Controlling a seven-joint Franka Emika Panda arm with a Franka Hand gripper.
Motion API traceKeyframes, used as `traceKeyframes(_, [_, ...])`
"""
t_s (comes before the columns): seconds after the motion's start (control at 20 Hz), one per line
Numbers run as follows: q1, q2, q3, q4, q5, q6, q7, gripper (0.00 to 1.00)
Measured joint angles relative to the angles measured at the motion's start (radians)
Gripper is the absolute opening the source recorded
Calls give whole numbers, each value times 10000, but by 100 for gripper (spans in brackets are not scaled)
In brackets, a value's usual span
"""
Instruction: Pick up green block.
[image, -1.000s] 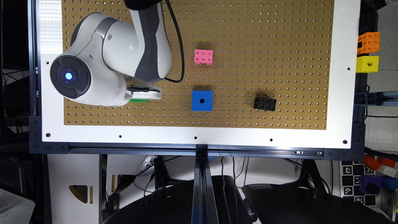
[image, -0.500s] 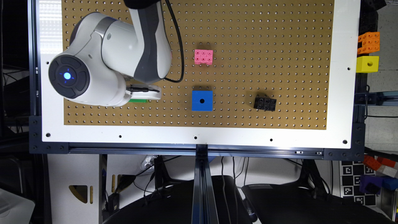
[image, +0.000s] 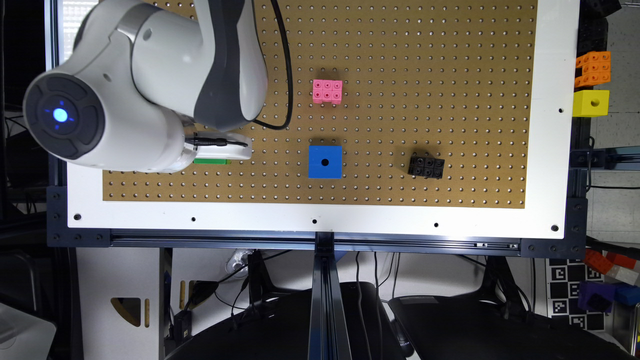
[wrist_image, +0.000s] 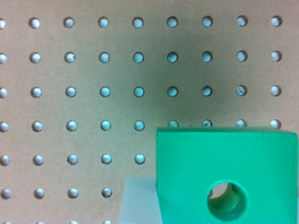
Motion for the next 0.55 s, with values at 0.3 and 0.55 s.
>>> traceKeyframes(0.3, [0, -529, 0, -4, 0, -553, 0, 0])
traceKeyframes(0.55, [0, -528, 0, -16, 0, -553, 0, 0])
